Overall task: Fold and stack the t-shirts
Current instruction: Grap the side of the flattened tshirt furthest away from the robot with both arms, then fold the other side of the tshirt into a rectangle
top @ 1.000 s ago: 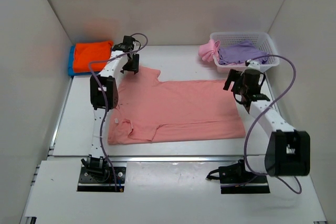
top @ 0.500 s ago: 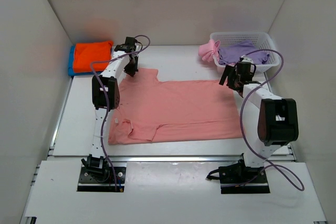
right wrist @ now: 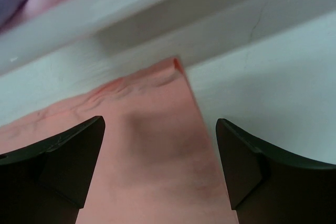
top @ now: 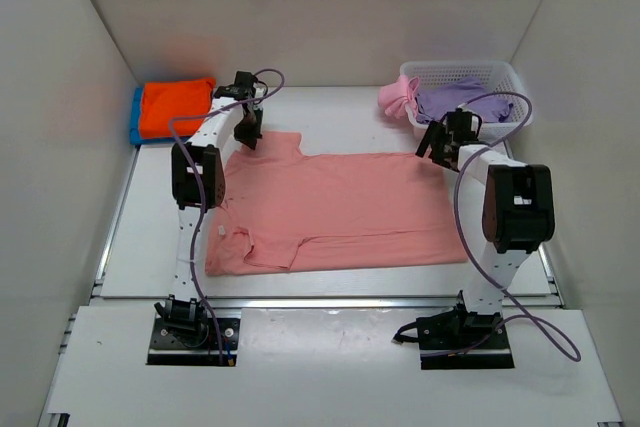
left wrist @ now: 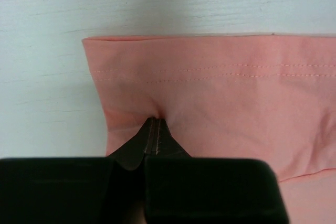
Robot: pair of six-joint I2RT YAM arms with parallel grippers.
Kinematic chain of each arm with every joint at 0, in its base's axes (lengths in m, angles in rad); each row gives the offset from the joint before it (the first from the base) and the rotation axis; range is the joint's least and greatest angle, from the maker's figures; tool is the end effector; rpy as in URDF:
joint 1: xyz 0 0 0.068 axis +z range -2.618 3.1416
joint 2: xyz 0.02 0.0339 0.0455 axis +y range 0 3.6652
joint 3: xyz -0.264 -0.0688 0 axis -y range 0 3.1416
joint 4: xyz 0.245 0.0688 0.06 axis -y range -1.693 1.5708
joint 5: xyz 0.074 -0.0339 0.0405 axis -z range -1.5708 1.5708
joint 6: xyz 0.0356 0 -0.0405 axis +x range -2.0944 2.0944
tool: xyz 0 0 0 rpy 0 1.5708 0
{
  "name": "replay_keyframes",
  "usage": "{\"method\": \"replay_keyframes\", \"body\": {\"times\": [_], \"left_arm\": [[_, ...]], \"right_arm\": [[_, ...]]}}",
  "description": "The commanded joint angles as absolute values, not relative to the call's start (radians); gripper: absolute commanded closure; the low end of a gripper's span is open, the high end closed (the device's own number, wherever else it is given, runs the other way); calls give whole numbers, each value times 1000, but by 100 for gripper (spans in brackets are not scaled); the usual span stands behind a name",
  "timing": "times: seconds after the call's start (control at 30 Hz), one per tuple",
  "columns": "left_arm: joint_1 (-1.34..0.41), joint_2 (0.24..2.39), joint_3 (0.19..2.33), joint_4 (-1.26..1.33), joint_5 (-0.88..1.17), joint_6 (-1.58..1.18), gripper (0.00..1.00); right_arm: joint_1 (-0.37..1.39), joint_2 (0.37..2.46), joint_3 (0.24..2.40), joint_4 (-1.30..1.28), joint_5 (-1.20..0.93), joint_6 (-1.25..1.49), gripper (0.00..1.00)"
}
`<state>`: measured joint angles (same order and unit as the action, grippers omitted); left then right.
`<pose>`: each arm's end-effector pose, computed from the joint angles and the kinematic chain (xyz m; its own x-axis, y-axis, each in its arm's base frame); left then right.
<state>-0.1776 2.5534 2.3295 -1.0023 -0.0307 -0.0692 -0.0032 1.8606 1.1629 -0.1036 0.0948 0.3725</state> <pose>0.5207 -0.0924 0.1609 -0.9357 0.0977 -0.3390 0.1019 0.9948 0.0055 0.3979 -0.0046 0.1765 -0.6439 0.3644 -0.6728 0.3257 0.9262 0.1899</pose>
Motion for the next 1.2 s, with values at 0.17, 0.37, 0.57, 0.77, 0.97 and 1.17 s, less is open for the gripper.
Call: {"method": "replay_keyframes", "body": {"times": [0.17, 0.37, 0.57, 0.77, 0.97, 1.17], "left_arm": [[-169, 2470, 2263, -1040, 34, -67, 100], [-167, 2456, 2249, -1028, 35, -72, 100], [-163, 2450, 2231, -1026, 34, -63, 100], [-166, 2450, 2226, -1031, 38, -61, 100], [-163, 2413, 2221, -1025, 54, -84, 100], [-166, 2174, 2028, -934, 51, -138, 100]], "right_arm": [[-37, 1922, 1265, -133, 109, 428, 16], [-32, 1960, 1293, -173, 60, 417, 17], [-34, 1979, 1284, -146, 17, 431, 36], [-35, 1991, 1292, -157, 11, 434, 75], [-34, 1947, 1267, -124, 17, 414, 100], [-18, 1833, 1184, -40, 12, 351, 99]]}}
